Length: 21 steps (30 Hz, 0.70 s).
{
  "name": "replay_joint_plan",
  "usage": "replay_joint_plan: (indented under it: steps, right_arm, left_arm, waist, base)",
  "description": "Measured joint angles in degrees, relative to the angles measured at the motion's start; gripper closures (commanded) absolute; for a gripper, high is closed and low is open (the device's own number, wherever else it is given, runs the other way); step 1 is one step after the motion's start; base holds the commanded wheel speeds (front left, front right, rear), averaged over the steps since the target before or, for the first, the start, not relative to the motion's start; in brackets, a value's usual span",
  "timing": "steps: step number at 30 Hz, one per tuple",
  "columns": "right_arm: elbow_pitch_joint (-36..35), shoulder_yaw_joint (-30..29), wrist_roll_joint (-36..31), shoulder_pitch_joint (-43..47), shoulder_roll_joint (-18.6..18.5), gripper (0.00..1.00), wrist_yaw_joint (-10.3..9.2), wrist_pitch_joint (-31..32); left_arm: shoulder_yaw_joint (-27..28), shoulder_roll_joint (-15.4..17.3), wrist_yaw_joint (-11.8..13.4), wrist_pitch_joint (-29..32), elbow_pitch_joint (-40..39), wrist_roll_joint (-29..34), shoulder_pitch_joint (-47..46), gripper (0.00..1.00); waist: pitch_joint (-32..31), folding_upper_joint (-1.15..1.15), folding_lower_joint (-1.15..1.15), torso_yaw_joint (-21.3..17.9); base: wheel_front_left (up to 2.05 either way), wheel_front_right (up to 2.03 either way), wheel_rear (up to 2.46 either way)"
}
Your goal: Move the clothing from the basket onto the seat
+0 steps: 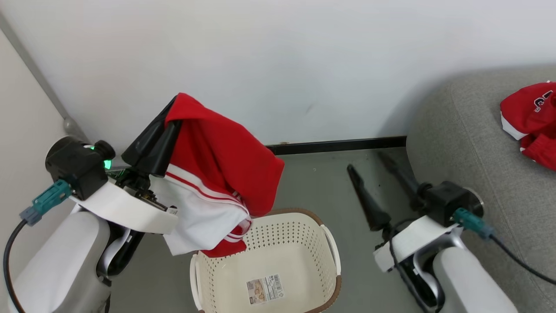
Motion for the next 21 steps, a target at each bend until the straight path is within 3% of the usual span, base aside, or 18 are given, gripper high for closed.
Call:
replay_joint_plan:
  steps: [7, 21]
  right_arm:
    - [-0.42, 7.66, 3.8, 0.24, -0.38, 0.0, 0.0, 0.0]
    - [-7.64, 18.64, 10.04, -2.8, -5.06, 0.0, 0.0, 0.0]
  left_arm:
    - [-2.19, 0.82, -0.12, 1.67, -2.42, 3.08, -2.97, 1.0]
    - [-8.5, 1.89, -1.42, 3.61, -6.23, 10.23, -7.69, 1.0]
  waist:
    - [-0.69, 0.0, 0.0, -0.3]
    - [-1.11, 0.0, 0.0, -0.9]
  base:
    - [0.0, 0.0, 0.0]
    - [0.0, 0.0, 0.0]
